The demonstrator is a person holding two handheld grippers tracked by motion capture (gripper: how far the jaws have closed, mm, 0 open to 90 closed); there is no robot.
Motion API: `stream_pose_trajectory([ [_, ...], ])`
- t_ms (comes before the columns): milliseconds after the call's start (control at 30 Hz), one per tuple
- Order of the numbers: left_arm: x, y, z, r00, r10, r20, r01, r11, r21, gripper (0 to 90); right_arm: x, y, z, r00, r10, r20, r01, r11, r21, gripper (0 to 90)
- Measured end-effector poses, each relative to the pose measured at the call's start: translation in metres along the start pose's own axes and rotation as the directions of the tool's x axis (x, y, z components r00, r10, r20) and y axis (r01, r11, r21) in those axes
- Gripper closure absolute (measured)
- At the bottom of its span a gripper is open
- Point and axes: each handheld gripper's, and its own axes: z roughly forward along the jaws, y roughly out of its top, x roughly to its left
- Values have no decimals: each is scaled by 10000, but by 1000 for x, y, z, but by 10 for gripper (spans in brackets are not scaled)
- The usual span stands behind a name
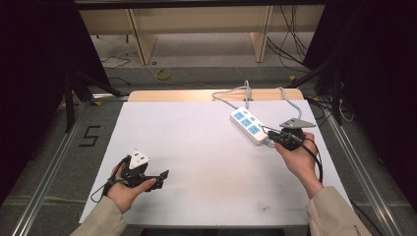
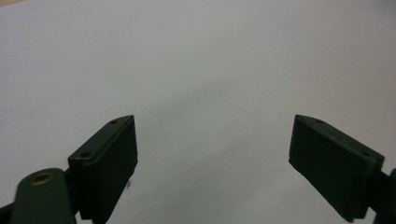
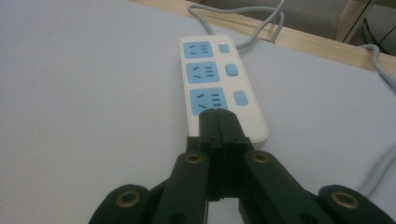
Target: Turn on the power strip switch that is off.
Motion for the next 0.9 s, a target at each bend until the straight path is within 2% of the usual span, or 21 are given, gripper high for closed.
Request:
stream_pose_trajectory([
  [167,0,0,0,9999,115,10,-115,9999,58,151,-1,2,4,10000,-12,6,12,10000,67,900],
  [633,0,1,0,9999,116,18,-116,9999,29,152,-5,6,7,9999,1,162,-3,9999,153,900],
  [900,0,1,0,9999,130,10,-130,9999,30,152,-4,8,13,9999,-134,-16,134,9997,227,900],
])
